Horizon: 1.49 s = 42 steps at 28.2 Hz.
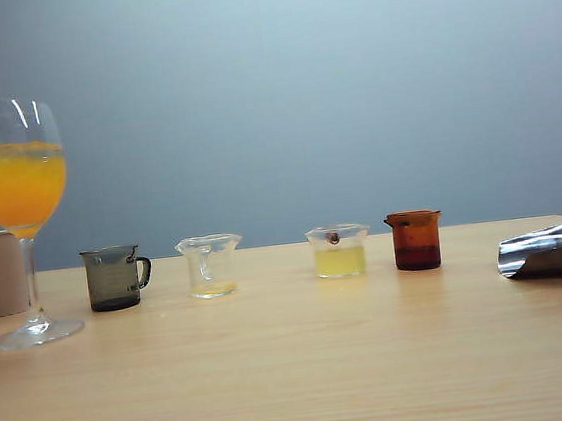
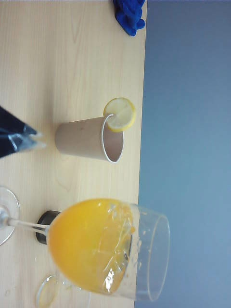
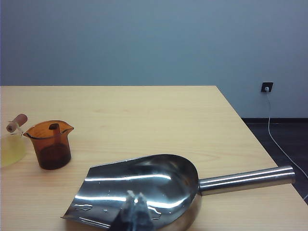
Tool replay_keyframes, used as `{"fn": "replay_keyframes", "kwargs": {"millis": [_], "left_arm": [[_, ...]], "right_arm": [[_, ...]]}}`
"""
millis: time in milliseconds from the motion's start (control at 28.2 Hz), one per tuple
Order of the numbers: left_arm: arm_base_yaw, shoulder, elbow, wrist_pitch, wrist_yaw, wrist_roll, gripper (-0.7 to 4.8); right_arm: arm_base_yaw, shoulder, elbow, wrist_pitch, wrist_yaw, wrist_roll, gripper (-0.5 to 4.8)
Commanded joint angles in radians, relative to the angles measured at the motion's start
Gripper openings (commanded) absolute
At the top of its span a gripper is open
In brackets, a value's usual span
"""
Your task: Pick up the third measuring cup from the left, pour the pineapple juice inside into the goblet, and finally put the measuring cup back in its original place.
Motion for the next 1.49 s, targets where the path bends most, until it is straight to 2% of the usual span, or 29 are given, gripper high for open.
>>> {"fn": "replay_keyframes", "kwargs": {"millis": [35,426,568,816,1171,1313,1384,1491], "left_arm": [[-0.001,0.000,0.004,0.013,-0.003,0.004,-0.06],[-0.001,0.000,0.027,0.012,-0.004,-0.020,-0.06],[-0.001,0.002,0.110,-0.016,-0.006,-0.072,-0.06],[-0.002,0.109,0.309,-0.095,0.006,-0.073,-0.06],[-0.007,0.377,0.584,-0.181,0.178,-0.063,-0.06],[-0.045,0.467,0.678,-0.218,0.189,-0.059,-0.06],[-0.119,0.549,0.757,-0.269,0.188,-0.035,-0.06],[-0.197,0.605,0.804,-0.299,0.173,-0.014,-0.06]], "right_arm": [[0.000,0.000,-0.001,0.029,-0.002,0.002,-0.01],[0.001,0.000,0.036,0.029,-0.038,0.013,-0.01],[0.001,0.006,0.138,-0.009,-0.036,0.030,-0.02],[0.001,0.134,0.338,-0.038,-0.038,0.035,-0.02],[0.002,0.427,0.570,-0.029,-0.044,0.035,-0.02],[0.002,0.511,0.623,-0.016,-0.088,0.034,-0.02],[0.016,0.570,0.635,0.050,-0.126,0.031,-0.02],[0.061,0.606,0.636,0.099,-0.111,0.031,-0.02]]}}
